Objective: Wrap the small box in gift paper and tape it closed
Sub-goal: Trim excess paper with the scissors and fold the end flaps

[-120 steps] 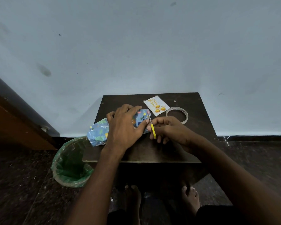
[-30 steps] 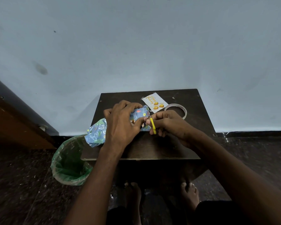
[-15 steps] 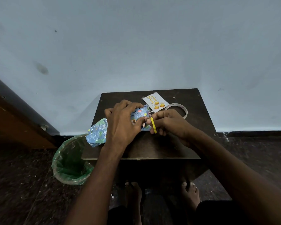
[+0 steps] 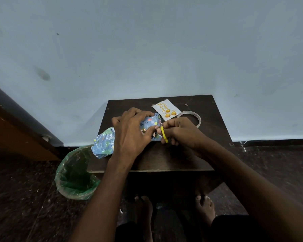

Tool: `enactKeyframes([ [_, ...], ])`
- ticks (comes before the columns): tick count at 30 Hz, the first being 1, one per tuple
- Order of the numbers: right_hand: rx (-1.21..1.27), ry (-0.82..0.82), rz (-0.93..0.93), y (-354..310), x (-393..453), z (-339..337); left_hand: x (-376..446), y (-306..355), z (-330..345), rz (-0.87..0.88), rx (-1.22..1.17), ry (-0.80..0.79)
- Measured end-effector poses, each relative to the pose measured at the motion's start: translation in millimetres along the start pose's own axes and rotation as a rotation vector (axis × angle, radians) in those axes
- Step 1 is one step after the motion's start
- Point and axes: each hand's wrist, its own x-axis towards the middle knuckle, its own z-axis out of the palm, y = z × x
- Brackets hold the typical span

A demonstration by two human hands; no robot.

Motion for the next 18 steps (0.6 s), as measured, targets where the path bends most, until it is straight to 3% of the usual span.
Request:
enactKeyframes([
  [18,-0.095,0.028,-0.038,-0.1,-0.5,2.8,0.0,0.5,-0.2,-0.006,0.011,-0.008],
])
